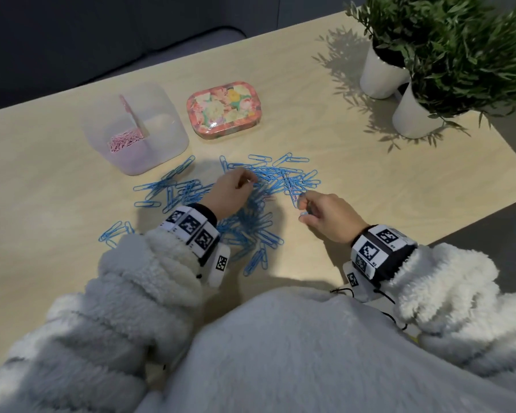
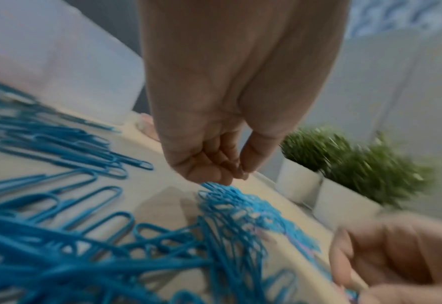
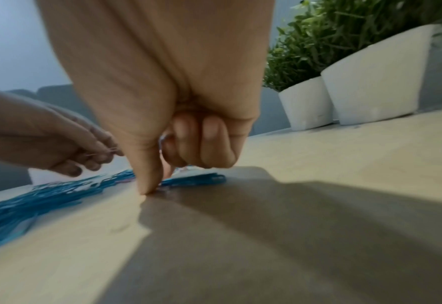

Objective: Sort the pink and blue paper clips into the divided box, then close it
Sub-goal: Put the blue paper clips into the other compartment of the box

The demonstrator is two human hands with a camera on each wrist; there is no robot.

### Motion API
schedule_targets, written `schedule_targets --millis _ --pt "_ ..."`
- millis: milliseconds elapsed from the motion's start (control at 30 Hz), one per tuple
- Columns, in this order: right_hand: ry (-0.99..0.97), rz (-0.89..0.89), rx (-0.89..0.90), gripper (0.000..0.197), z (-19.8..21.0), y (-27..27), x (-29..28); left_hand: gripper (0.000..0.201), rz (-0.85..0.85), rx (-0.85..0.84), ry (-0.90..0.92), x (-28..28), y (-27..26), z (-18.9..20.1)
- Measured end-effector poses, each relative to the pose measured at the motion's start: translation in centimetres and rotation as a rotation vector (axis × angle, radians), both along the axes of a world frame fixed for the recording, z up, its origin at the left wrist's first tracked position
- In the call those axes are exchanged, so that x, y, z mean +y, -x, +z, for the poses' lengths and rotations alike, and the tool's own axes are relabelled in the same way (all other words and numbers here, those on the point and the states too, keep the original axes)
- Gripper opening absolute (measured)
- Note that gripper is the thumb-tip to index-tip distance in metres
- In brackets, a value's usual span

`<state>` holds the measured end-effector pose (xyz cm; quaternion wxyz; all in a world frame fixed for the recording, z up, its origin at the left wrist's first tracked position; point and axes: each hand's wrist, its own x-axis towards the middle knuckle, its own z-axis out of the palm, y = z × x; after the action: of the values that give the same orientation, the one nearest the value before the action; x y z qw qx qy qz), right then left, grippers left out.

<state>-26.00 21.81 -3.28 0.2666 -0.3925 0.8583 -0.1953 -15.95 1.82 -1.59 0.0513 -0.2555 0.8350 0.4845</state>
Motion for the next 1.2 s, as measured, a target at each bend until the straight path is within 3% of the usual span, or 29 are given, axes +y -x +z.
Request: schedule_targets --millis 100,167,233,333,467,633,733,800,867,1033,1133,1200 --pt "0.05 -0.087 -0.001 0.011 -0.1 0.9 0.5 0.021 0.206 -0.027 -0.297 -1.0 0.2 0.6" --pt "0.037 -0.063 -0.013 0.018 0.0 0.9 0.5 0.024 0.229 -0.042 -0.378 -1.1 0.2 0.5" --pt "0.005 -0.02 -0.005 0.02 0.1 0.5 0.3 0.022 0.132 -0.043 -0.291 -0.5 0.3 0.1" --pt "-0.038 -0.037 0.017 0.008 0.2 0.3 -0.2 0.007 -0.127 -0.047 0.046 0.7 0.7 -0.8" --pt "-0.092 -0.101 -0.018 0.013 -0.1 0.4 -0.2 0.013 -0.323 -0.031 0.357 2.0 1.2 -1.3" --pt "-0.086 0.032 -0.045 0.011 0.2 0.2 -0.3 0.013 -0.349 -0.047 0.387 2.1 1.4 -1.3" --pt "0.172 -0.142 -0.142 0.012 0.8 0.9 -0.5 0.011 -0.306 -0.021 0.352 1.6 1.0 -1.2" --pt "0.301 -0.319 -0.301 0.024 0.8 1.8 -0.9 0.009 -0.234 -0.011 0.289 1.1 0.7 -0.9" --pt "0.336 -0.369 -0.376 0.025 0.5 2.7 -1.2 0.003 -0.135 -0.005 0.174 0.6 0.7 -0.7" --pt "-0.004 -0.095 -0.025 0.016 -0.4 3.3 -2.5 0.01 0.05 0.049 -0.347 0.2 0.9 0.0" --pt "0.042 -0.145 -0.029 0.006 -0.5 3.9 -3.0 0.018 0.086 -0.024 -0.506 0.6 1.2 0.3" --pt "0.115 -0.268 -0.094 0.02 -0.3 4.9 -2.7 0.029 0.137 -0.094 -0.568 0.9 1.5 0.5"
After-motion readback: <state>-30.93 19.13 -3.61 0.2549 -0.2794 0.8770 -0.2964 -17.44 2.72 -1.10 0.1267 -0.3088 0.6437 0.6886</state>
